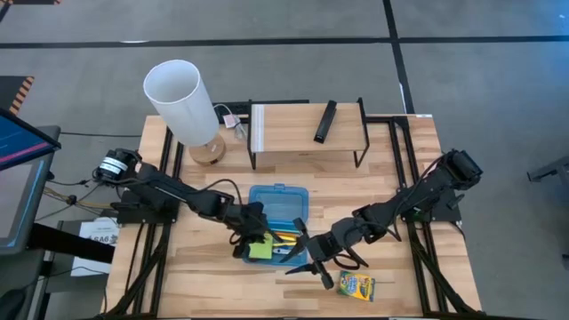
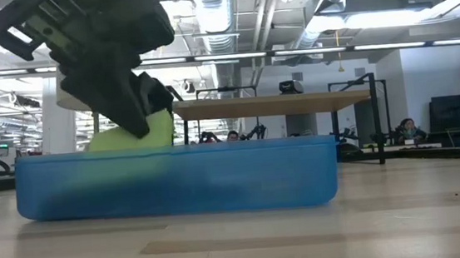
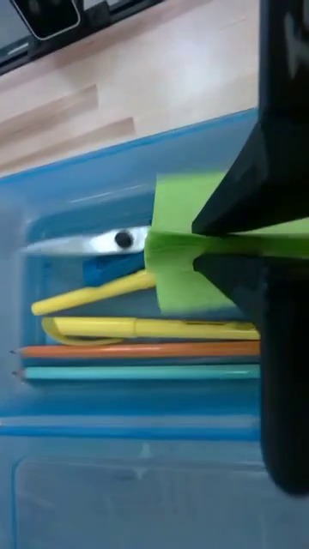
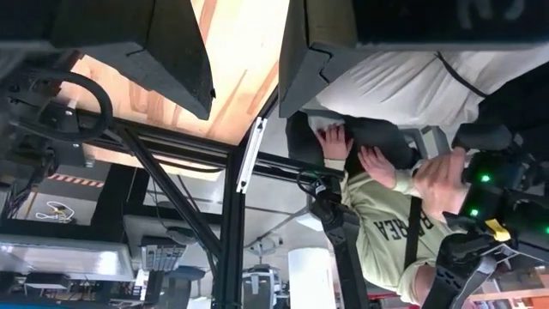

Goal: Pack school essentials
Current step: Put the yellow crayon box into the supply box

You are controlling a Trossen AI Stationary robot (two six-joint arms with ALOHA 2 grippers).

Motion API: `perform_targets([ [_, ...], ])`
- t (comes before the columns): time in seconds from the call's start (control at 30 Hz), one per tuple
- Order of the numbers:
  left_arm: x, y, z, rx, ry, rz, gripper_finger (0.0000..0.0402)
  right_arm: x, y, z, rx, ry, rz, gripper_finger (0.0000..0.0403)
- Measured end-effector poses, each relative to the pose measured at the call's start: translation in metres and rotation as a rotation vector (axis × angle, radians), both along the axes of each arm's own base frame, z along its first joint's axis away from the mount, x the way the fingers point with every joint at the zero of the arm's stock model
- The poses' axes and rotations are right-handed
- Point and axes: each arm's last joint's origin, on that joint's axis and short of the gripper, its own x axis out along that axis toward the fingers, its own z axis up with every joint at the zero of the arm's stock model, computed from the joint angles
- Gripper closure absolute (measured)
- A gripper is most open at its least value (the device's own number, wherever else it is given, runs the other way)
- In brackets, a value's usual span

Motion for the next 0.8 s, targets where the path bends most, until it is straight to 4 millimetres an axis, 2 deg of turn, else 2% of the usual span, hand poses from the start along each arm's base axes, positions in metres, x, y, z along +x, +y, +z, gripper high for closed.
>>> perform_targets([
  [0.17,0.0,0.0,0.003,0.018,-0.016,0.018,0.0302,0.0,0.0,0.0,-0.002,0.003,-0.001,0.0249],
  [0.27,-0.004,0.0,0.016,0.026,-0.072,0.021,0.0263,0.0,0.0,-0.001,0.0,0.01,-0.002,0.0249],
  [0.37,-0.011,-0.002,0.034,0.024,-0.136,0.002,0.0241,0.0,0.0,-0.002,0.01,0.032,-0.005,0.0249],
  [0.47,-0.02,-0.008,0.055,0.062,-0.242,0.01,0.0237,-0.002,0.001,-0.007,0.019,0.096,-0.033,0.0249],
  [0.57,-0.023,-0.023,0.067,0.076,-0.352,-0.008,0.0244,-0.011,0.002,-0.011,0.025,0.21,-0.077,0.0249],
  [0.67,-0.023,-0.041,0.069,0.092,-0.441,-0.055,0.0256,-0.026,0.005,-0.013,0.028,0.331,-0.152,0.0249],
  [0.8,-0.016,-0.061,0.06,0.122,-0.531,-0.098,0.0269,-0.053,0.009,-0.008,0.067,0.465,-0.251,0.0249],
])
